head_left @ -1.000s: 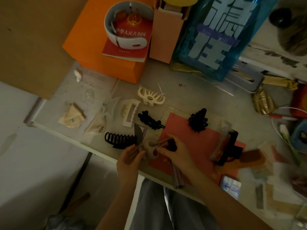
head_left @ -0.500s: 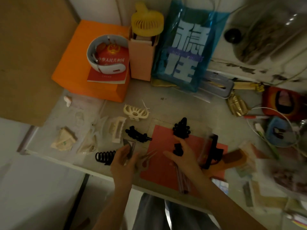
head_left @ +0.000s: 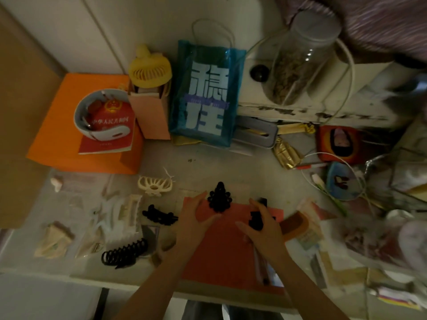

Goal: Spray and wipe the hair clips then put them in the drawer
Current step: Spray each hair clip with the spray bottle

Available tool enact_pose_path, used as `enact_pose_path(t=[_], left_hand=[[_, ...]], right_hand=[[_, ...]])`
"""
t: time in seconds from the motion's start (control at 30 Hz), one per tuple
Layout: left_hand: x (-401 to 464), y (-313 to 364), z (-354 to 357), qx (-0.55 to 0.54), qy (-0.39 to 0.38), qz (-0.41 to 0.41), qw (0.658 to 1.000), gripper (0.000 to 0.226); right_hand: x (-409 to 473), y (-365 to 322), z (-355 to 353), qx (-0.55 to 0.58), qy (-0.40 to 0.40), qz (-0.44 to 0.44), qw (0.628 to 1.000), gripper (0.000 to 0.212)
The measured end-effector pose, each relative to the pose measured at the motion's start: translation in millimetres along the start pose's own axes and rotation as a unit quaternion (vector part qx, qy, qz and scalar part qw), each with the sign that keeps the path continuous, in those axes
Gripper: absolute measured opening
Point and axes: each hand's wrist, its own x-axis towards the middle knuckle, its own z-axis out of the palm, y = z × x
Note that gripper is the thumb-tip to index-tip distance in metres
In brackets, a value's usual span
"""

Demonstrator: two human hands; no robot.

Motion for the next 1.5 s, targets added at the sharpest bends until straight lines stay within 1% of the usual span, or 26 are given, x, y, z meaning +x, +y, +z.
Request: enact_pose_path(t=[0.1, 0.2, 0.27, 0.37, 0.43, 0.57, 0.67, 0.77, 0.93, 1.07, 1.27, 1.37, 1.5], left_hand=[[18, 3, 13, -0.012, -0.019, -0.007, 1.0, 0.071], [40, 0, 22, 0.013, -0.021, -0.005, 1.0, 0.074], [53, -2, 27, 0.012, -0.034, -0.008, 0.999, 0.074], [72, -4, 32, 0.001, -0.051, -0.011, 0.999, 0.071], [83, -5, 35, -0.005, -0.049, -0.01, 0.999, 0.063], [97, -9, 40, -0.019, -0.019, -0.017, 1.0, 0.032], [100, -11, 41, -0.042, -0.008, -0.034, 0.999, 0.017], [100, -10, 40, -0.054, 0.0, -0.053, 0.997, 0.016], [97, -7, 31, -0.049, -0.022, -0.055, 0.997, 0.01], [85, 5, 25, -0.073, -0.014, -0.067, 0.995, 0.009], [64, 42, 17, -0.121, 0.008, -0.028, 0.992, 0.023], [52, 69, 13, -0.148, 0.007, 0.002, 0.989, 0.018], [37, 102, 4, -0.183, 0.015, 0.031, 0.982, 0.014]], right_hand=[[1, 5, -10, 0.005, 0.016, 0.007, 1.0, 0.068], [3, 11, -19, 0.017, 0.033, 0.013, 0.999, 0.061], [5, 13, -24, 0.013, 0.042, 0.018, 0.999, 0.058], [8, 10, -29, 0.011, 0.05, 0.032, 0.998, 0.061], [10, 9, -32, 0.017, 0.049, 0.042, 0.998, 0.06], [12, 9, -35, 0.026, 0.062, 0.048, 0.997, 0.06], [15, 9, -36, 0.029, 0.067, 0.051, 0.996, 0.061], [16, 7, -35, 0.038, 0.066, 0.051, 0.996, 0.061], [16, 4, -30, 0.057, 0.064, 0.04, 0.996, 0.06], [14, -3, -28, 0.045, 0.062, 0.023, 0.997, 0.063], [9, -20, -29, 0.065, 0.061, -0.006, 0.996, 0.065], [5, -30, -31, 0.093, 0.052, -0.022, 0.994, 0.069], [-2, -50, -35, 0.078, 0.047, -0.046, 0.995, 0.08]])
